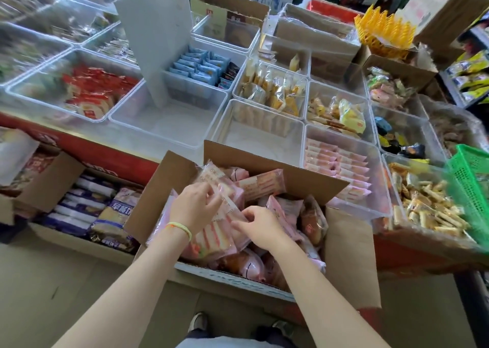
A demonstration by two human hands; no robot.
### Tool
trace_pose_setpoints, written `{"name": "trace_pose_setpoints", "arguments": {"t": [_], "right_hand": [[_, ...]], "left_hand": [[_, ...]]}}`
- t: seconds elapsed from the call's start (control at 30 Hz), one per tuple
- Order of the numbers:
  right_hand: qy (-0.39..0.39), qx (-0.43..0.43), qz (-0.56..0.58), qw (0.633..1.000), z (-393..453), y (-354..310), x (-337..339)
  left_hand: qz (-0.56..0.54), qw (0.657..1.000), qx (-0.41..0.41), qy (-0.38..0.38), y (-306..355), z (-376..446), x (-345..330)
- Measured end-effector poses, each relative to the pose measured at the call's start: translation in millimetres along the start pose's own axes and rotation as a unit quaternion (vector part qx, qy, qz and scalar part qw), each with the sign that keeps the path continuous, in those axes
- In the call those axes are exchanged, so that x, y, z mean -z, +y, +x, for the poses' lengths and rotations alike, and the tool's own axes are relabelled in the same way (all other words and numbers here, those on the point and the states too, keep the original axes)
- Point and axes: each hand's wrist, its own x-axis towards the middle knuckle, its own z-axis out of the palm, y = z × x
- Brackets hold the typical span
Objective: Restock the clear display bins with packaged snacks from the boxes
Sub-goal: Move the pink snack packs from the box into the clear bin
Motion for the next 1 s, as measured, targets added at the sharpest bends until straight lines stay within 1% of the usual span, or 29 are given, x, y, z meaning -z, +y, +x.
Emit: {"name": "trace_pose_setpoints", "arguments": {"t": [0.1, 0.2, 0.33, 0.4, 0.43, 0.47, 0.5, 0.53, 0.6, 0.63, 0.67, 0.7, 0.8, 0.93, 1.0], "right_hand": [[0.019, 0.012, 0.020, 1.000, -1, 3, 14], [0.053, 0.014, 0.070, 0.996, -10, 7, 37], [0.102, 0.018, 0.142, 0.984, -30, 12, 81], [0.097, 0.024, 0.199, 0.975, -43, 13, 104], [0.093, 0.028, 0.226, 0.969, -48, 15, 114], [0.087, 0.030, 0.260, 0.961, -53, 16, 123], [0.079, 0.030, 0.296, 0.951, -57, 19, 131], [0.069, 0.027, 0.332, 0.940, -62, 22, 139], [0.049, 0.022, 0.383, 0.922, -70, 32, 153], [0.039, 0.023, 0.401, 0.915, -74, 39, 161], [0.027, 0.027, 0.416, 0.908, -78, 46, 168], [0.017, 0.032, 0.426, 0.904, -82, 54, 176], [0.000, 0.042, 0.430, 0.902, -89, 82, 201], [-0.028, 0.061, 0.418, 0.906, -87, 121, 237], [-0.035, 0.065, 0.399, 0.914, -82, 141, 254]], "left_hand": [[-0.025, 1.000, -0.003, 0.007, 6, 1, -4], [-0.049, 0.999, 0.000, 0.010, 14, 5, -7], [-0.057, 0.997, -0.050, 0.018, 31, 10, -9], [-0.118, 0.991, -0.064, 0.013, 46, 14, -5], [-0.166, 0.984, -0.056, -0.004, 57, 16, -2], [-0.220, 0.974, -0.038, -0.039, 70, 19, 2], [-0.282, 0.955, -0.014, -0.087, 86, 21, 6], [-0.340, 0.929, 0.013, -0.144, 101, 23, 8], [-0.424, 0.860, 0.075, -0.275, 131, 26, 10], [-0.443, 0.830, 0.087, -0.328, 144, 26, 10], [-0.453, 0.811, 0.083, -0.360, 156, 25, 8], [-0.459, 0.806, 0.074, -0.365, 167, 25, 3], [-0.479, 0.808, 0.062, -0.337, 195, 26, -20], [-0.460, 0.828, 0.050, -0.318, 241, 27, -56], [-0.452, 0.836, 0.051, -0.307, 269, 27, -74]]}}
